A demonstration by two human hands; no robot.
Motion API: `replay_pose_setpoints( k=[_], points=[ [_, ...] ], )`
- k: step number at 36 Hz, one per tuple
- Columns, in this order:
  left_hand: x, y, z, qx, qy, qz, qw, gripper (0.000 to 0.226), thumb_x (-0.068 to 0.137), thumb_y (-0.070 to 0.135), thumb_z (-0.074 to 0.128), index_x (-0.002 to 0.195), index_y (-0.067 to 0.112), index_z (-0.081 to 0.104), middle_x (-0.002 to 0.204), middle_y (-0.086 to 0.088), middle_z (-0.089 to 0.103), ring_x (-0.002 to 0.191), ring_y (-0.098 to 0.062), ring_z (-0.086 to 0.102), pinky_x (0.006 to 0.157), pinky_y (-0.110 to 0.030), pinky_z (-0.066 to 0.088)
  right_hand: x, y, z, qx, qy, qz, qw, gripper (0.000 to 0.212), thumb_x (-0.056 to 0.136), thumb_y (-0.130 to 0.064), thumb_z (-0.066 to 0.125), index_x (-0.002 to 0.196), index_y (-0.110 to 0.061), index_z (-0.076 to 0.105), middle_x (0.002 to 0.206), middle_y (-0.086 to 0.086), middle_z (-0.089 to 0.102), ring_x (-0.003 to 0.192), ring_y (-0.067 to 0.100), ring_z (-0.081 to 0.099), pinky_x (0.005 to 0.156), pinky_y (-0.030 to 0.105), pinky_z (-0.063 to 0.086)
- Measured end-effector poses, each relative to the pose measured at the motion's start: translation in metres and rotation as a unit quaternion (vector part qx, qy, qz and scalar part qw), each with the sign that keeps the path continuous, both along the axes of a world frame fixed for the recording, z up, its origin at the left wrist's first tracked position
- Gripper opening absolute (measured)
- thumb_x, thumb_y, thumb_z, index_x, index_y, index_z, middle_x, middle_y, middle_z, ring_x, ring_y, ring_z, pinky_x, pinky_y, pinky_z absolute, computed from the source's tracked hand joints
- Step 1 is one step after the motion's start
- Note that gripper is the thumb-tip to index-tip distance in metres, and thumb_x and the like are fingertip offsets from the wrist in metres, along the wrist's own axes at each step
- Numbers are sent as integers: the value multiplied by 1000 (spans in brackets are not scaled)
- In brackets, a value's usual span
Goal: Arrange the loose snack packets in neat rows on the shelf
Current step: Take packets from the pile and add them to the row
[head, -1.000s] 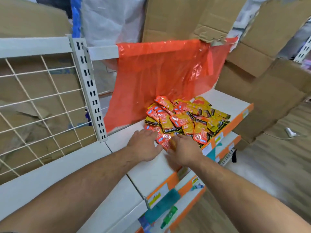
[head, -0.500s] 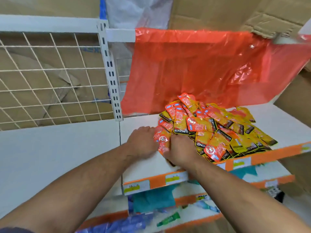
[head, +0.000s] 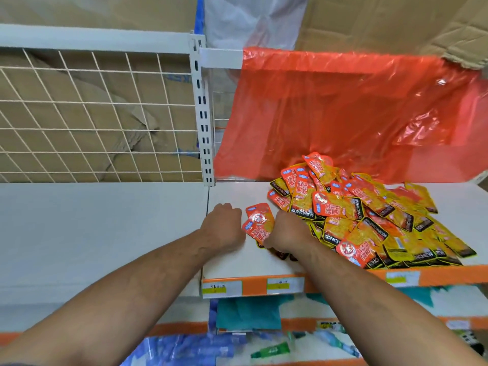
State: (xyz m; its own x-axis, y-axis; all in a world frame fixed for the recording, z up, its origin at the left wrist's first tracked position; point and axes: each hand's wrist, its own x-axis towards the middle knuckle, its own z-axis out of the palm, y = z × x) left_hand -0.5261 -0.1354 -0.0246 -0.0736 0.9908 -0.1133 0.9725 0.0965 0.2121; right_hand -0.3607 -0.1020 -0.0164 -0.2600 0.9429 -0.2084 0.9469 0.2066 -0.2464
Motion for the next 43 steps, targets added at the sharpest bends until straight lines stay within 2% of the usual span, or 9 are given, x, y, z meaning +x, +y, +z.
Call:
replay_pose_setpoints(
  k=[9,14,18,21,24,28,30,32,43],
  points=[
    [-4,5,5,-19,-66,25,997,33,87,32,60,115,15,60,112,-8,59,94,-20,55,73,-27,41,-2,6,6,-47,30,-22,998,50,67,-38,82,104,-18,55,101,0,61,86,22,56,71,32,50],
    [-2,11,13,-20,-173,82,981,37,87,24,66,121,10,61,119,-6,63,108,-22,60,87,-29,48,-3,9,7,-91,143,-86,982,41,64,-31,88,81,-16,54,91,2,63,87,25,65,74,35,55],
    [-1,12,20,-44,-321,138,936,15,80,13,69,84,-2,68,93,-21,72,81,-29,69,80,-42,57,-4,7,7,-134,301,-155,932,47,66,-14,90,64,-18,43,73,5,61,66,23,61,62,34,50],
    [-2,8,27,-37,-441,179,878,6,84,4,67,82,-1,70,83,-23,72,68,-28,67,67,-38,56,-3,2,13,-162,365,-170,901,40,73,-6,85,67,-14,46,70,5,61,55,16,57,48,22,43],
    [-9,2,32,-25,-510,203,836,3,85,2,68,83,3,68,69,-19,67,50,-21,59,58,-32,50,-6,1,15,-174,398,-171,884,33,72,-5,86,72,-10,53,77,10,66,58,18,61,51,24,50],
    [-19,-11,35,-19,-502,209,839,9,85,-1,68,84,7,65,70,-9,66,53,-17,58,51,-25,48,-15,-5,15,-193,402,-146,883,49,59,-18,93,89,6,62,89,20,74,71,26,71,72,41,61],
    [-24,-21,37,-1,-499,221,838,10,86,-1,68,81,8,65,70,-7,66,54,-15,57,49,-23,46,-23,-10,16,-185,395,-129,890,36,67,-18,90,82,-5,60,75,13,71,51,13,61,49,22,49],
    [-30,-32,38,16,-504,246,828,12,85,-3,67,79,7,64,71,-9,66,56,-17,57,51,-24,45,-32,-14,17,-167,393,-120,896,29,75,-18,85,73,-11,57,64,4,63,39,6,49,39,18,34],
    [-86,-97,43,73,-506,352,784,24,81,-9,63,69,11,59,68,-11,62,58,-22,55,58,-29,44,-94,-45,30,-196,412,-60,888,20,88,-10,71,70,-11,61,60,5,61,37,7,49,36,17,34]
  ],
)
